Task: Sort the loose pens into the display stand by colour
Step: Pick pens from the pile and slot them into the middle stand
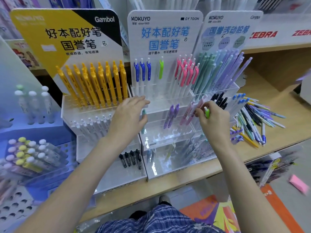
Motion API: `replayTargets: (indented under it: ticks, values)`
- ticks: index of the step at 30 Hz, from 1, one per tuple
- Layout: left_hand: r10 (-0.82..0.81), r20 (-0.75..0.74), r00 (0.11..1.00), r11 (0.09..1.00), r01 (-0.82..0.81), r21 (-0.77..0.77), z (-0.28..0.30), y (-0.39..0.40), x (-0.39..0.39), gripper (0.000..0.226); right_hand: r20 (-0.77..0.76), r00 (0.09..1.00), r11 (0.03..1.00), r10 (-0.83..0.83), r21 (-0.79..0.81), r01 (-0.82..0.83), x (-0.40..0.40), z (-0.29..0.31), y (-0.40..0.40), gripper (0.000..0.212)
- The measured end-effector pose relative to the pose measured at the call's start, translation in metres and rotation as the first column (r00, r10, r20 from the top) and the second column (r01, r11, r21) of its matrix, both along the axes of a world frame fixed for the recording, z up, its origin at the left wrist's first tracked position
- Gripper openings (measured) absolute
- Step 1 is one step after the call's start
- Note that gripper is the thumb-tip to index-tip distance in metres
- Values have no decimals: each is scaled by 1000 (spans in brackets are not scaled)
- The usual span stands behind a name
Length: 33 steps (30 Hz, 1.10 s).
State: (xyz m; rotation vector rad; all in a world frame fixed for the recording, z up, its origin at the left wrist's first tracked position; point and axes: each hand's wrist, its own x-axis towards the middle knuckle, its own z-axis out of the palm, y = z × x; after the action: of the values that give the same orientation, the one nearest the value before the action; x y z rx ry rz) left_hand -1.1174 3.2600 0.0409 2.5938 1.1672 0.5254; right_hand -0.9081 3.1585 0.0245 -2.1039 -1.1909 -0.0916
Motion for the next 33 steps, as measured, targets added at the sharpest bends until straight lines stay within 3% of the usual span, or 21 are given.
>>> replayTargets:
  ticks: [2,6,14,16,18,21,23,25,28,33]
  values:
    - [0,7,1000,1000,0,-3,-1,0,0,43,-2,1000,1000,8,1,-8,-1,-2,-1,12]
    - [-5,20,1000,1000,5,-1,-3,-1,0,43,70,997,975,14,-222,2,-14,-20,3,20]
    - [-29,48,998,999,30,-25,-2,1,-3,41,73,995,938,-61,-336,82,-16,-17,1,27]
    - [-27,92,995,999,30,-30,0,2,-12,39,-3,1000,968,-25,-251,24,-18,-1,-6,28]
    - [-15,140,990,999,9,39,0,-1,-24,36,-245,967,996,72,-29,-82,-26,21,-12,23]
    - [3,147,989,996,-16,92,-1,-2,-40,34,-573,775,961,265,223,-164,-43,54,-3,28]
    - [17,109,994,998,-24,59,0,1,-45,34,-499,814,952,297,219,-214,-52,67,10,31]
    - [20,92,996,999,-23,31,5,1,-45,36,-270,911,949,312,128,-288,-56,79,21,33]
    - [1,76,997,1000,-2,15,14,-1,-41,39,-65,937,939,342,5,-343,-54,98,31,34]
    - [-45,0,999,999,45,6,21,4,-25,40,-167,892,904,420,-5,-427,-42,128,48,31]
